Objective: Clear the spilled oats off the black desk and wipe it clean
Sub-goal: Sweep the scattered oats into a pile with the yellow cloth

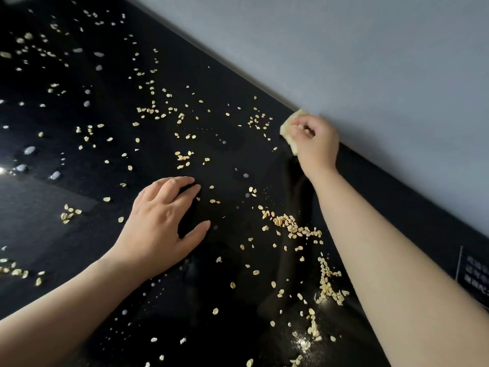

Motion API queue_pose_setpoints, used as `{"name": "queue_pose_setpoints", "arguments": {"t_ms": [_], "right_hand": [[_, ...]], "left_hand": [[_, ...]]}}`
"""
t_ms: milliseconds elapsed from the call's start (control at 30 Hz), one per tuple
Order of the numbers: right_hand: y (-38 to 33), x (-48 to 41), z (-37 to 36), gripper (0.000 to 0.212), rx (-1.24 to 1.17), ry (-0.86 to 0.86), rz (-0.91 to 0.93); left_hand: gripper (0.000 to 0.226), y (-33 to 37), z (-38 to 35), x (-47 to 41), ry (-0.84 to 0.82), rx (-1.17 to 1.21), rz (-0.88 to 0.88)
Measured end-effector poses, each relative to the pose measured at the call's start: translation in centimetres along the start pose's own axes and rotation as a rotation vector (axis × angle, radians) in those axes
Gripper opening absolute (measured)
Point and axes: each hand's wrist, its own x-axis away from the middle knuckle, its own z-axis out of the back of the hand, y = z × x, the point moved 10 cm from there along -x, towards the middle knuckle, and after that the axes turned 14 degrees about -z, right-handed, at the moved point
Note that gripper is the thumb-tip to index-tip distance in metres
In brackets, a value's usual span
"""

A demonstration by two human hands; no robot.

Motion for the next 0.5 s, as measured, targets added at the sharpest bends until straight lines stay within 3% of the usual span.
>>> {"name": "queue_pose_setpoints", "arguments": {"t_ms": [100,200,267,367,500], "right_hand": [[-0.9,5.8,-2.0,0.011,0.009,-0.180,0.131],[-0.9,11.3,-2.9,0.015,-0.021,-0.400,0.128],[-1.2,12.4,-2.1,0.018,-0.048,-0.437,0.118],[-2.0,7.9,1.2,0.020,-0.063,-0.168,0.117],[0.0,-0.7,2.4,0.018,-0.064,0.118,-0.060]], "left_hand": [[0.067,-0.1,0.0,0.1,-0.014,-0.002,-0.007],[0.067,-0.2,0.1,0.3,-0.013,0.004,-0.007],[0.067,-0.1,0.2,0.4,-0.012,0.006,-0.008],[0.067,0.0,0.2,0.2,-0.013,0.009,-0.012],[0.067,-0.3,0.4,-0.1,-0.010,0.003,-0.013]]}}
